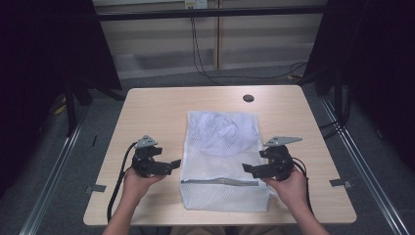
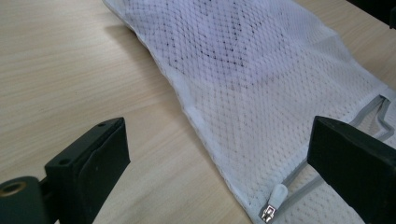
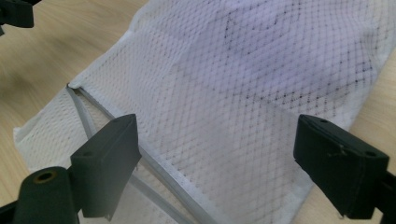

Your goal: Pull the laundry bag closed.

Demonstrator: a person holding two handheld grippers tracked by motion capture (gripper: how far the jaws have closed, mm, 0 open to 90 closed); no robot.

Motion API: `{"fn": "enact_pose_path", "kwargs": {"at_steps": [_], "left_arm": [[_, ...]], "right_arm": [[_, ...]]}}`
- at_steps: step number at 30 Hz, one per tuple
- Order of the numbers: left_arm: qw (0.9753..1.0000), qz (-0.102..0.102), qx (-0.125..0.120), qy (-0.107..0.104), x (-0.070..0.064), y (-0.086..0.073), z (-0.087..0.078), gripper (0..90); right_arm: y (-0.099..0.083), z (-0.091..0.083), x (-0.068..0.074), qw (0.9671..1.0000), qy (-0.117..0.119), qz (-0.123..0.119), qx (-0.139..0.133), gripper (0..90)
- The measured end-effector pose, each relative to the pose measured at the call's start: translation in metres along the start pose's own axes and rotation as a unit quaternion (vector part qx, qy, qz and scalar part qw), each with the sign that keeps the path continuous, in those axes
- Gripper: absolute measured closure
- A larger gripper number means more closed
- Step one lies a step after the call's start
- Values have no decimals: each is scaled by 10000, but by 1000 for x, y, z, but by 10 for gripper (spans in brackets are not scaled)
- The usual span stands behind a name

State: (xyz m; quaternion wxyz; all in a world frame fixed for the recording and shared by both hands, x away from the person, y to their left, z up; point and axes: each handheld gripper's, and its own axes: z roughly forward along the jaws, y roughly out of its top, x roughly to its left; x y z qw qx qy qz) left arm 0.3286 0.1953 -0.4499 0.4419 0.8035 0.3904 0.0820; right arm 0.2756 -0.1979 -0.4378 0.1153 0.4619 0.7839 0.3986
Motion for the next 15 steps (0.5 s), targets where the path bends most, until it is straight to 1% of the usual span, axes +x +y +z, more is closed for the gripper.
{"fn": "enact_pose_path", "kwargs": {"at_steps": [2, 3, 4, 6, 7, 10, 11, 13, 15], "left_arm": [[10000, 18, 0, 6, 0, 1, 0, 54], [10000, 5, -3, -30, -1, 1, 1, 54], [10000, 16, 4, -36, -1, 2, 1, 54], [10000, 36, 3, -60, 0, 2, 1, 56], [10000, 12, -11, -53, -1, 2, 1, 56], [10000, 53, 35, -47, -1, 2, 1, 55], [10000, 71, 22, -11, -2, 3, 2, 53], [10000, 85, 38, -34, -2, 3, 2, 55], [10000, 82, 12, -3, -2, 4, 2, 55]], "right_arm": [[1, 0, 2, 10000, 13, 38, -11, 142], [4, 3, 4, 9999, 69, 81, 0, 142], [5, 3, 6, 9999, 47, 130, 24, 142], [6, 5, 8, 9999, 79, 132, 33, 142], [7, 7, 11, 9999, 96, 114, 43, 142], [9, 10, 17, 9997, 165, 102, 135, 145], [9, 11, 19, 9997, 148, 105, 168, 142], [10, 12, 21, 9997, 146, 108, 175, 141], [12, 16, 25, 9996, 143, 115, 193, 119]]}}
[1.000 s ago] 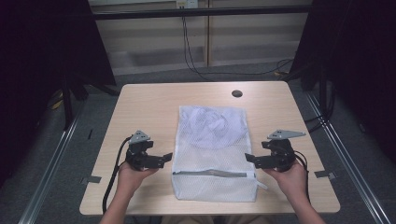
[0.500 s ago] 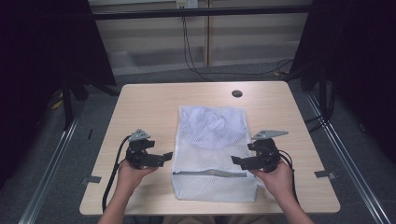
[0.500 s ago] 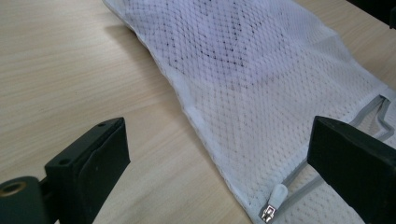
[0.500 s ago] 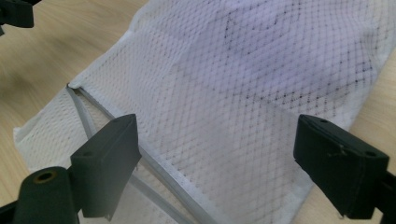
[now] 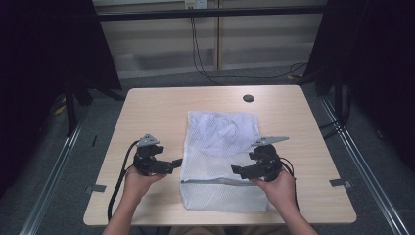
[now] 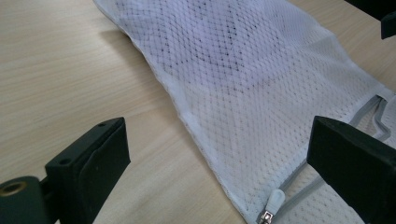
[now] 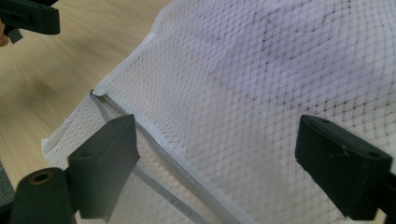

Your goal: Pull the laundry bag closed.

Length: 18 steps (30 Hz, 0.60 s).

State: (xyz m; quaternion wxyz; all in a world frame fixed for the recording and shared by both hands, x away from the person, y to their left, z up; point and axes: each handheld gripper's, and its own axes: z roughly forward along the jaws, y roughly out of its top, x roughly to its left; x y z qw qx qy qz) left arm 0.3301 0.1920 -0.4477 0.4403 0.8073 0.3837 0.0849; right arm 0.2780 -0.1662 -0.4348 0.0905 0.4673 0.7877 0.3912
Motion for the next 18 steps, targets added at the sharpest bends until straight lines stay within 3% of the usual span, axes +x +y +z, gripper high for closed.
{"fn": "enact_pose_path", "kwargs": {"at_steps": [8, 15, 18], "left_arm": [[10000, 6, 20, 15, 1, 0, 0, 58], [10000, -21, 32, 50, 1, 0, 0, 54], [9999, 49, 32, 99, 0, 0, -2, 49]], "right_arm": [[4, 10, 7, 10000, 85, 41, 28, 124], [7, 18, 16, 9994, 322, 3, 114, 153], [8, 24, 20, 9994, 329, 35, 142, 153]]}}
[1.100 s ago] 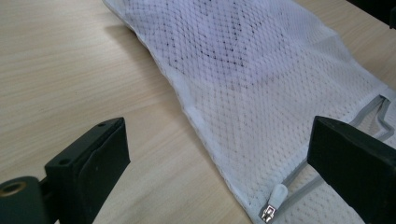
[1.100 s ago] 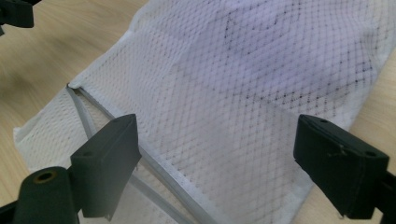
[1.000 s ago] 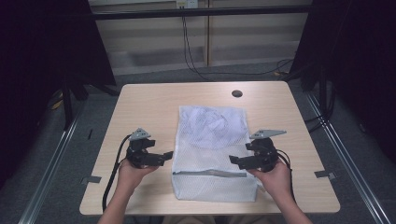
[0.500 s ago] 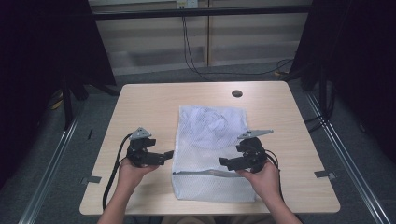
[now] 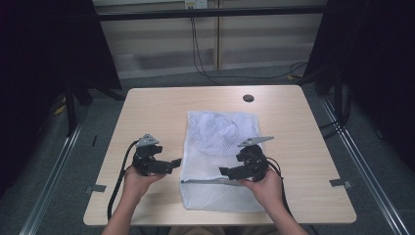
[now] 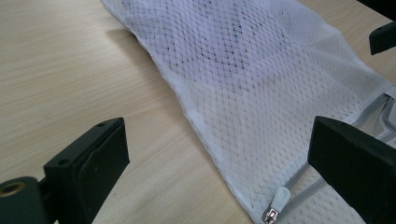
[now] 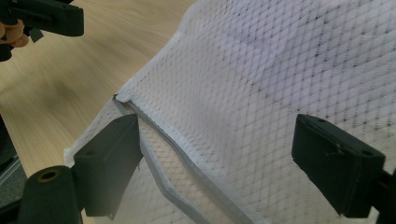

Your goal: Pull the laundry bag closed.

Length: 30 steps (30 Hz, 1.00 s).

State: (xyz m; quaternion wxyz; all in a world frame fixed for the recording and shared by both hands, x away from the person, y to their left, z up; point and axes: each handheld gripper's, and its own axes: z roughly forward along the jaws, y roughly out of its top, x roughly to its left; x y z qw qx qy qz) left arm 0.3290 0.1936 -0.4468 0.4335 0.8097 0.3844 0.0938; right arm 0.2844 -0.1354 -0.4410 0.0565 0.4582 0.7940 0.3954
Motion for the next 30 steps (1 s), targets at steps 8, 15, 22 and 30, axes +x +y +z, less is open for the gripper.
{"fn": "enact_pose_path", "kwargs": {"at_steps": [8, 15, 22, 30], "left_arm": [[10000, -30, 67, -29, 0, -1, 1, 49], [10000, 30, 88, -2, 0, -2, -2, 56], [9999, 34, 138, 12, 1, -4, -2, 60], [9997, 67, 236, -64, 3, -4, -4, 103]], "right_arm": [[3, 8, 8, 10000, 62, -10, 45, 154], [6, 13, 13, 10000, 70, 49, 24, 174], [9, 22, 21, 9998, 184, -38, 115, 197], [13, 32, 28, 9991, 403, 50, 133, 256]]}}
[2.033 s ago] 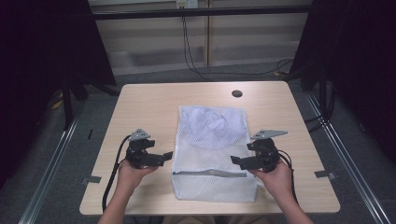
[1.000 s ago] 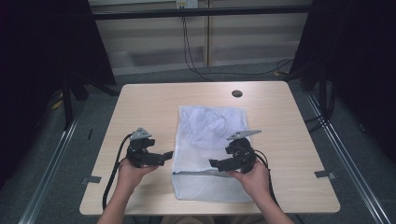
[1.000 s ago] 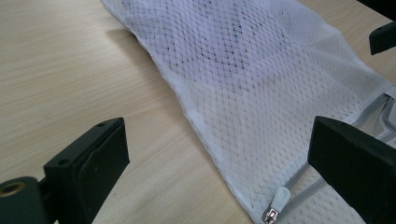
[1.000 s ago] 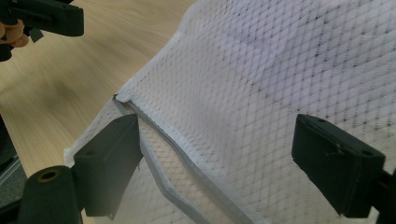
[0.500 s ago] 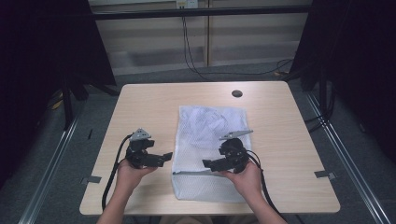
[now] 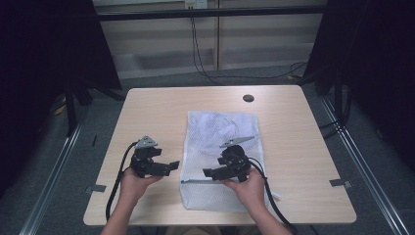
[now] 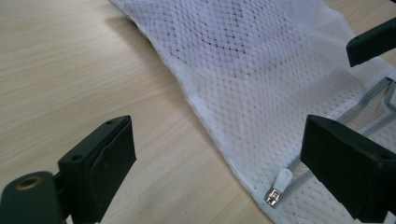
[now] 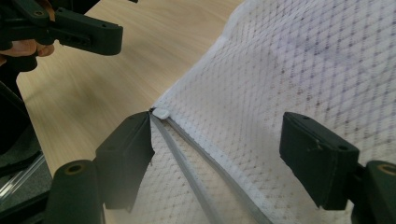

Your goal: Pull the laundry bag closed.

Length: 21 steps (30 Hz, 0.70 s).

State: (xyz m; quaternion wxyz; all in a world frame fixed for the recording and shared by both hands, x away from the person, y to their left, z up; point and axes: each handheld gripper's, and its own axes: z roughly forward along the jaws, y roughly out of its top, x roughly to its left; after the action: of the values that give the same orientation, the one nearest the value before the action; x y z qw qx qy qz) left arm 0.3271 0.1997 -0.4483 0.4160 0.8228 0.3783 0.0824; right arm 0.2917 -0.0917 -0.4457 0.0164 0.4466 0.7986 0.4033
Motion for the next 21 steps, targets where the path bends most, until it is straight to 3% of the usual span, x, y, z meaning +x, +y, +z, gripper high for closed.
{"fn": "enact_pose_path", "kwargs": {"at_steps": [6, 15, 18, 21], "left_arm": [[9998, 20, -109, -137, -1, 0, -3, 134], [9999, 65, -138, -66, 1, -1, -5, 83], [9999, 21, -125, -103, 2, -2, -5, 84], [9996, -154, -74, -212, 5, -3, -4, 72]], "right_arm": [[2, 7, 1, 9999, 80, 100, -26, 253], [4, 19, 2, 9995, 202, 244, 69, 246], [5, 22, 2, 9992, 226, 304, 100, 244], [6, 24, 2, 9990, 253, 340, 140, 258]]}}
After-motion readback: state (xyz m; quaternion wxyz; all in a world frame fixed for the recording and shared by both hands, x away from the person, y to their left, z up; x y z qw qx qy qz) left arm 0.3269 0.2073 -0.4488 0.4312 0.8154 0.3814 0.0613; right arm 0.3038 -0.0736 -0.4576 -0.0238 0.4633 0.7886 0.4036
